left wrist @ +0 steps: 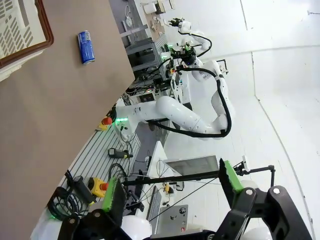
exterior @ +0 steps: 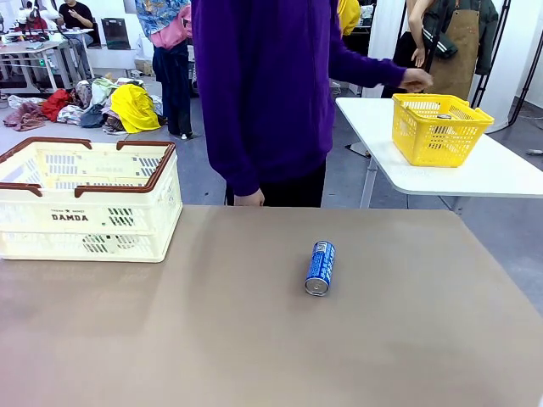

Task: Place the drinks into the Shopping basket.
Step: Pick up one drink and place it into the Shopping basket.

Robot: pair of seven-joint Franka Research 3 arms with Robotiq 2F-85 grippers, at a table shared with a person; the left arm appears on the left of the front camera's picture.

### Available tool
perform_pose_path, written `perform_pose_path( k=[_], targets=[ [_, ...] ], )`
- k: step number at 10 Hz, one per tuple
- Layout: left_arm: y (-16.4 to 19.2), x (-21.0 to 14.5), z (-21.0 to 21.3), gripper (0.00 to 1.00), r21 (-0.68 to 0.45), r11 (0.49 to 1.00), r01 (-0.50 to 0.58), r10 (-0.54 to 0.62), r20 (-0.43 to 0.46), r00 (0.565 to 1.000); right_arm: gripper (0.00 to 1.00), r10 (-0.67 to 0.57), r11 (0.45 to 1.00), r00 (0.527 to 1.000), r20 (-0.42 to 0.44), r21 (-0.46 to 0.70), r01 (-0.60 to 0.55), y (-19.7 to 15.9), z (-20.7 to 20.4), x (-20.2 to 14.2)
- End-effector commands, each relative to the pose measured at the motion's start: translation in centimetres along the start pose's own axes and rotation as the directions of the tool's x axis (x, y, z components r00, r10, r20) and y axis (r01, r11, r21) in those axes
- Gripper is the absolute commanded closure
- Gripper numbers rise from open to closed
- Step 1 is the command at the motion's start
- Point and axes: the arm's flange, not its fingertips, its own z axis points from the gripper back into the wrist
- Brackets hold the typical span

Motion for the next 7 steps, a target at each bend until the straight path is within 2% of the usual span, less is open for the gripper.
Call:
perform_pose_path(
  k=[1, 5, 6, 7],
  targets=[
    [-0.1, -0.1, -0.2, 0.00, -0.016, 1.000, 0.001, -0.001, 0.004, 1.000, 0.00, 0.026, 0.999, 1.000, 0.009, 0.026, -0.026, 0.1, 0.0, 0.3],
    [0.0, 0.0, 0.0, 0.00, 0.000, 1.000, 0.000, 0.000, 0.000, 1.000, 0.00, 0.026, 0.999, 1.000, 0.009, 0.026, -0.026, 0.1, 0.0, 0.3],
    [-2.8, 2.6, -3.6, 0.00, 0.101, 0.993, -0.058, 0.065, -0.069, 0.995, 0.00, 0.026, 0.999, 1.000, 0.009, 0.026, -0.026, 0.1, 0.0, 0.3],
    [-5.2, 5.2, -7.9, 0.00, 0.189, 0.980, -0.054, 0.088, -0.172, 0.981, 0.00, 0.026, 0.999, 1.000, 0.009, 0.026, -0.026, 0.1, 0.0, 0.3]
  ],
)
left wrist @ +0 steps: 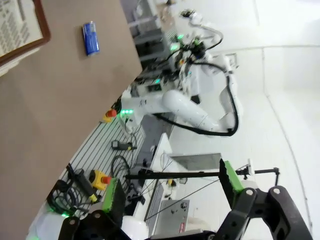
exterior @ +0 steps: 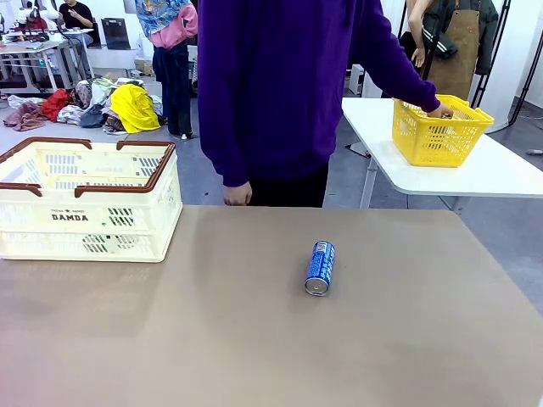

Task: Place the drinks into the Shopping basket.
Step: Pick up one drink and place it into the Shopping basket.

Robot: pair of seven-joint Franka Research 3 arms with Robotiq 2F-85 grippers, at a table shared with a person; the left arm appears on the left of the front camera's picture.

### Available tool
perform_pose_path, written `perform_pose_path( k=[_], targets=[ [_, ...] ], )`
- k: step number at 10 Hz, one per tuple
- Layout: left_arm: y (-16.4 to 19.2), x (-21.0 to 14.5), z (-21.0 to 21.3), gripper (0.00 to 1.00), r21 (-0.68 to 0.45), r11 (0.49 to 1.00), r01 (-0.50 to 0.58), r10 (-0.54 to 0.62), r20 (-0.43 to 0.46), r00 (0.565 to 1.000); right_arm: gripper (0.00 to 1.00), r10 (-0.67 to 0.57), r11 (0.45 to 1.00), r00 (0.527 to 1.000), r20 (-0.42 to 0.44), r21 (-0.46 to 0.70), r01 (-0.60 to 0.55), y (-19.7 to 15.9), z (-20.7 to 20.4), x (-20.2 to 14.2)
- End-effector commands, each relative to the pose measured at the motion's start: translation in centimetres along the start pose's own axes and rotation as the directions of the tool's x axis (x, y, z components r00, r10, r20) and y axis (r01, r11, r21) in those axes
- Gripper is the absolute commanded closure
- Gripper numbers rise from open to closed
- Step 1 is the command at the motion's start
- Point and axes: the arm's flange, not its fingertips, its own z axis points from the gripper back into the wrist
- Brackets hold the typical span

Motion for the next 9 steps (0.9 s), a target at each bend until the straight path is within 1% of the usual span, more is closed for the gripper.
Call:
perform_pose_path(
  k=[1, 2, 3, 4, 5, 6, 7, 8, 9],
  targets=[
    [-5.3, 5.1, -7.7, 0.00, 0.170, 0.985, -0.014, 0.052, -0.224, 0.973, 0.00, 0.026, 0.999, 1.000, 0.009, 0.026, -0.026, 0.1, 0.0, 0.3],
    [-7.2, 7.4, -13.2, 0.00, 0.250, 0.968, 0.004, 0.077, -0.313, 0.946, 0.00, 0.026, 0.999, 1.000, 0.009, 0.026, -0.026, 0.1, 0.0, 0.3],
    [-8.5, 8.9, -18.0, 0.00, 0.266, 0.964, 0.030, 0.070, -0.359, 0.931, 0.00, 0.026, 0.999, 1.000, 0.009, 0.026, -0.026, 0.1, 0.0, 0.3],
    [-9.0, 10.2, -22.6, 0.00, 0.290, 0.956, 0.035, 0.086, -0.394, 0.915, 0.00, 0.026, 0.999, 1.000, 0.009, 0.026, -0.026, 0.1, 0.0, 0.3],
    [-8.9, 11.2, -27.0, 0.00, 0.332, 0.943, 0.012, 0.120, -0.375, 0.919, 0.00, 0.026, 0.999, 1.000, 0.009, 0.026, -0.026, 0.1, 0.0, 0.3],
    [-8.6, 11.6, -31.6, 0.00, 0.344, 0.937, -0.060, 0.164, -0.283, 0.945, 0.00, 0.026, 0.999, 1.000, 0.009, 0.026, -0.026, 0.1, 0.0, 0.3],
    [-7.9, 11.4, -34.5, 0.00, 0.335, 0.937, -0.097, 0.197, -0.278, 0.940, 0.00, 0.026, 0.999, 1.000, 0.009, 0.026, -0.026, 0.1, 0.0, 0.3],
    [-7.3, 11.1, -35.2, 0.00, 0.332, 0.940, -0.082, 0.193, -0.316, 0.929, 0.00, 0.026, 0.999, 1.000, 0.009, 0.026, -0.026, 0.1, 0.0, 0.3],
    [-8.6, 11.7, -34.1, 0.00, 0.338, 0.941, -0.027, 0.147, -0.334, 0.931, 0.00, 0.026, 0.999, 1.000, 0.009, 0.026, -0.026, 0.1, 0.0, 0.3]
  ],
)
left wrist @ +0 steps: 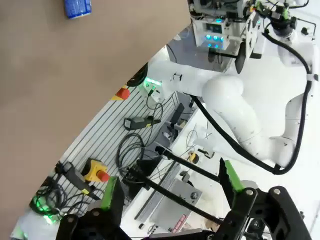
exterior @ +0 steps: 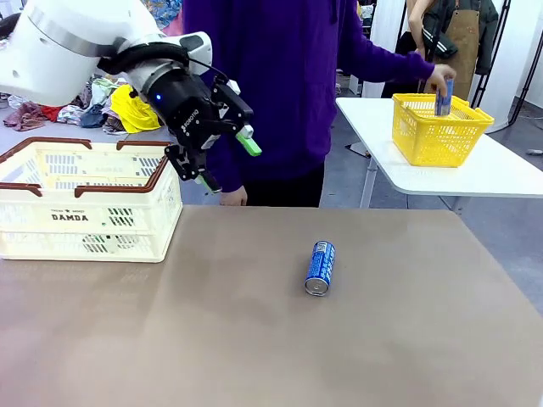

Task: Place the drinks into the Shopping basket.
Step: Pick up one drink and place it into the Shopping basket.

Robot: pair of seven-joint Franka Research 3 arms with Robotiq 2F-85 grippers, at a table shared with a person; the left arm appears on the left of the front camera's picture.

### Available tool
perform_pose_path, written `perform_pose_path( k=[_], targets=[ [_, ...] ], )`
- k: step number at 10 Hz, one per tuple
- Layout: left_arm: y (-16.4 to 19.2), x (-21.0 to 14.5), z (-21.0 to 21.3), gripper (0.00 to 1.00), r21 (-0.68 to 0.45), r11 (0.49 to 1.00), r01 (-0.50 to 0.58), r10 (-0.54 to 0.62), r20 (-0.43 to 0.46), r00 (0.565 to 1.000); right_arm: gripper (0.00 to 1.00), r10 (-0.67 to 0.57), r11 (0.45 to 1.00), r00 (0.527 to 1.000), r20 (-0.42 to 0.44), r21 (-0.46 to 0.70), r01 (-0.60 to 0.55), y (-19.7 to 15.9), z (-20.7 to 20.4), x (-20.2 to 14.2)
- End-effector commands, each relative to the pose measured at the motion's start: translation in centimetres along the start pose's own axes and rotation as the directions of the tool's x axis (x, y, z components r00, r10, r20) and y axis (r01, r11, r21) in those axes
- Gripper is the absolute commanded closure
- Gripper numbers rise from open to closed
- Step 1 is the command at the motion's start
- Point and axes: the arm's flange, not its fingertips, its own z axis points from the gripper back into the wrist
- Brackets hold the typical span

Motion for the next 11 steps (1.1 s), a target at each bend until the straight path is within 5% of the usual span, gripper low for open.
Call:
perform_pose_path(
  k=[1, 5, 11],
  targets=[
    [-0.3, -1.2, 2.4, 0.00, -0.002, 1.000, 0.030, -0.030, -0.002, 1.000, 0.00, 0.026, 0.999, 1.000, 0.009, 0.026, -0.026, 0.1, 0.0, 0.3],
    [-0.5, -0.8, 2.1, 0.00, -0.006, 1.000, 0.015, -0.015, 0.003, 1.000, 0.00, 0.026, 0.999, 1.000, 0.009, 0.026, -0.026, 0.1, 0.0, 0.3],
    [-4.0, 10.7, -7.3, 0.00, 0.296, 0.918, -0.264, 0.283, -0.024, 0.959, 0.00, 0.026, 0.999, 1.000, 0.009, 0.026, -0.026, 0.1, 0.0, 0.3]
  ],
)
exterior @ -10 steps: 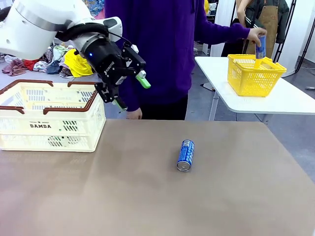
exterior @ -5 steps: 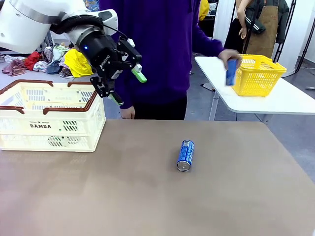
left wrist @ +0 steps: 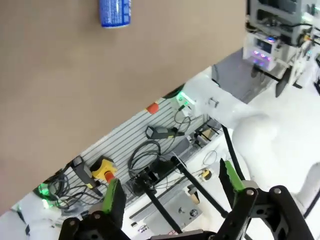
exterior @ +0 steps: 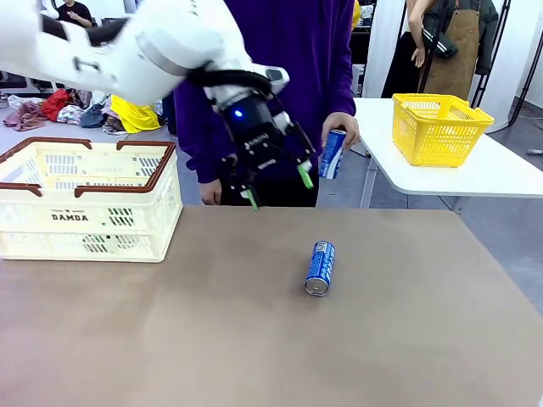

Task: Place the drinks into the Shopping basket.
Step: Pick up one drink and place it into the Shopping basket.

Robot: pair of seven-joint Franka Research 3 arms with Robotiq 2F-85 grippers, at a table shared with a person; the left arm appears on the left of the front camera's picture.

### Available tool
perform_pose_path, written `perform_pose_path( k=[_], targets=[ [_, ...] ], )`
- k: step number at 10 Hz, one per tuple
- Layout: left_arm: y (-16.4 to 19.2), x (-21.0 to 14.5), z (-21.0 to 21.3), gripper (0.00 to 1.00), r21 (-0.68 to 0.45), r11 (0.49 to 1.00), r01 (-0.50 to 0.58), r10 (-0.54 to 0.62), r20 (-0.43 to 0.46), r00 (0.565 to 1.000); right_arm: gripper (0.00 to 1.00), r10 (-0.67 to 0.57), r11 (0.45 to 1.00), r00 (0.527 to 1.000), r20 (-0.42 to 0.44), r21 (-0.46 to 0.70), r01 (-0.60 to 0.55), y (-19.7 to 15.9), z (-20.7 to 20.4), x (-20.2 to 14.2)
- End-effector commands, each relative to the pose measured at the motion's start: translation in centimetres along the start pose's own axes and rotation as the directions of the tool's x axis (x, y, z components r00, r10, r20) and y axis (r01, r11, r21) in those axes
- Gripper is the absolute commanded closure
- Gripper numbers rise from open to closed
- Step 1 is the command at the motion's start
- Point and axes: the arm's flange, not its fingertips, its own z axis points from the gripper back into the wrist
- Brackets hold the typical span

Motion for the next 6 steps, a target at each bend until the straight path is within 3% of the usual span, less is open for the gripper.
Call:
perform_pose_path(
  k=[1, 2, 3, 4, 6],
  targets=[
    [-1.5, 2.3, -0.3, 0.00, 0.058, 0.998, -0.032, 0.033, -0.013, 0.999, 0.00, 0.026, 0.999, 1.000, 0.009, 0.026, -0.026, 0.1, 0.0, 0.3],
    [-1.4, 2.7, -0.7, 0.00, 0.111, 0.993, -0.025, 0.023, 0.017, 1.000, 0.00, 0.026, 0.999, 1.000, 0.009, 0.026, -0.026, 0.1, 0.0, 0.3],
    [0.9, 0.9, 3.4, 0.00, -0.012, 1.000, 0.017, -0.017, -0.019, 1.000, 0.00, 0.026, 0.999, 1.000, 0.009, 0.026, -0.026, 0.1, 0.0, 0.3],
    [5.8, -3.7, 10.0, 0.00, -0.162, 0.984, 0.076, -0.075, 0.013, 0.997, 0.00, 0.026, 0.999, 1.000, 0.009, 0.026, -0.026, 0.1, 0.0, 0.3],
    [14.8, -13.9, 17.5, 0.00, -0.286, 0.919, 0.271, -0.285, -0.006, 0.958, 0.00, 0.026, 0.999, 1.000, 0.009, 0.026, -0.026, 0.1, 0.0, 0.3]
  ],
)
